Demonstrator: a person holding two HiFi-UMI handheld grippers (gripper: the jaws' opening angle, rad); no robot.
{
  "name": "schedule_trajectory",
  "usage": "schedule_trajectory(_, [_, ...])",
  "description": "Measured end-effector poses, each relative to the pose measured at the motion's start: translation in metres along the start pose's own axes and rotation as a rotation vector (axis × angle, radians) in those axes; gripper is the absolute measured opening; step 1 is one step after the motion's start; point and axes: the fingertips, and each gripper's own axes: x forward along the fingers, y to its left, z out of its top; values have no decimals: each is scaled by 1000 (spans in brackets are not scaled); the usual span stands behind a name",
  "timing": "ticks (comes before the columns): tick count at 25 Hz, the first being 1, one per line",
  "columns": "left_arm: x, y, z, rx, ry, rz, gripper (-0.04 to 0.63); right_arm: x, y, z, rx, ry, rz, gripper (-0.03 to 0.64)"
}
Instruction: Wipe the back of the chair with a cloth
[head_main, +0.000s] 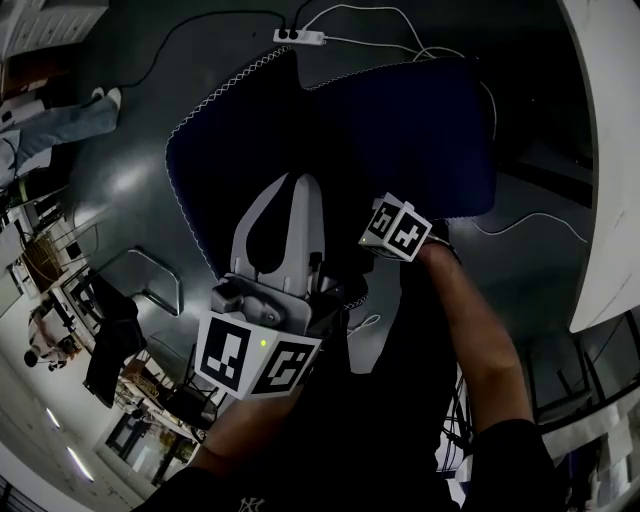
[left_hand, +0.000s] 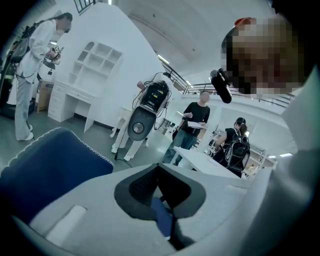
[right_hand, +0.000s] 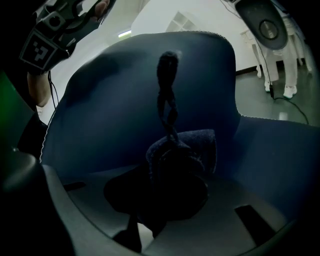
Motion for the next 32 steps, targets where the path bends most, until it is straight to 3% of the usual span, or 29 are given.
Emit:
schedule_trajectory(8, [-18, -17, 7, 13, -4, -18, 8, -9, 38, -27, 31, 52, 26, 89])
schedule_trajectory(14, [-28, -22, 16, 24, -5, -29, 8, -19, 42, -30, 55, 78, 17, 89])
schedule_trajectory(26, [-24, -8, 36, 44, -23, -21, 8, -79, -34, 126, -2, -259, -192, 89])
schedule_trajectory(32, [-16, 6, 42, 43, -51, -14, 8, -86, -84, 194, -62, -363, -260, 89])
